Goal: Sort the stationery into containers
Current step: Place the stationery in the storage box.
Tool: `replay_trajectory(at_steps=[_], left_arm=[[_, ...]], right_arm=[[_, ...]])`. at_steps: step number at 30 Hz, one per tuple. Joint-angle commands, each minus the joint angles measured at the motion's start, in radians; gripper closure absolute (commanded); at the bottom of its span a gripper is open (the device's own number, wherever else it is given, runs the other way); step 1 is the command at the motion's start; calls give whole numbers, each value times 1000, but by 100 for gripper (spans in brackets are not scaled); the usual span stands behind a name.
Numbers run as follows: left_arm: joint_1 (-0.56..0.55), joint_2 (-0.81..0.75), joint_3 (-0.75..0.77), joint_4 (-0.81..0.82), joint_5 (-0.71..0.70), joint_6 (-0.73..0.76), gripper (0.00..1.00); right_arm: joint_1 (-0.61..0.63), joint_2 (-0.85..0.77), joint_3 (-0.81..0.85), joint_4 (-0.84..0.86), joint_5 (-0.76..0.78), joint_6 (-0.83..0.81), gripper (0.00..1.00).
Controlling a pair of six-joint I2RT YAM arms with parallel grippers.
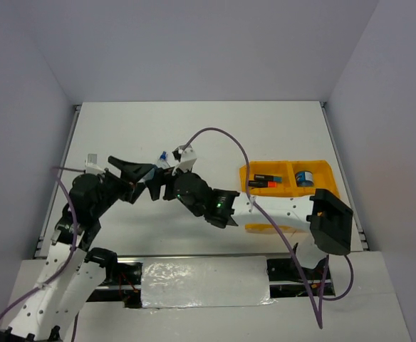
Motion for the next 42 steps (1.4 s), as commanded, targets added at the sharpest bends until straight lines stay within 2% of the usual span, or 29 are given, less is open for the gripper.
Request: replay_trajectory(at_steps=[1, 2, 4, 5, 7, 8, 10, 11, 13, 14, 17, 18, 21, 23, 26, 30, 38, 42], left_arm=[[-2, 132, 228, -35, -5, 227, 1], [-2, 179, 368, -118, -69, 336, 1], [-2, 277, 484, -305, -144, 418, 1], [1, 299, 562, -348, -178, 470, 1], [1, 319, 607, -396, -264, 519, 1], [1, 317, 632, -433, -310, 566, 1], [2, 299, 637, -441, -313, 685, 1], [2, 294, 635, -439, -297, 733, 1], [2, 291, 631, -456, -238, 832, 1], [2, 290, 617, -484, -226, 920, 1], [2, 268, 536, -502, -220, 1045, 1], [2, 245, 510, -492, -215, 1067, 1], [-13, 166, 396, -414, -224, 1065, 1], [-14, 112, 336, -386, -206, 1059, 1], [-22, 52, 292, -360, -256, 1025, 1], [-22, 35, 261, -343, -289, 1010, 1], [-27, -11, 246, -332, -298, 1005, 1], [-31, -25, 245, -334, -309, 1005, 1]], right_arm=[[-69, -113, -62, -55, -36, -42, 100], [-97, -139, -109, -105, -66, -43, 100], [-163, -236, -158, -174, -151, -47, 100], [-232, -275, -207, -243, -169, -53, 100], [-315, -404, -244, -352, -171, -53, 100], [-423, -446, -270, -469, -176, -50, 100], [-560, -564, -292, -614, -177, -33, 100], [-709, -602, -320, -642, -185, -32, 100], [-871, -671, -349, -670, -212, -41, 100], [-1021, -713, -364, -684, -240, -43, 100], [-1191, -703, -354, -705, -219, -36, 100], [-1291, -681, -344, -705, -228, -49, 100], [-1427, -583, -301, -693, -289, -53, 100], [-1473, -526, -282, -673, -314, -49, 100], [-1527, -494, -263, -681, -285, -26, 100], [-1567, -518, -309, -624, -275, 29, 100], [-1567, -393, -219, -665, -269, 134, 100], [-1567, -389, -220, -681, -272, 210, 100]])
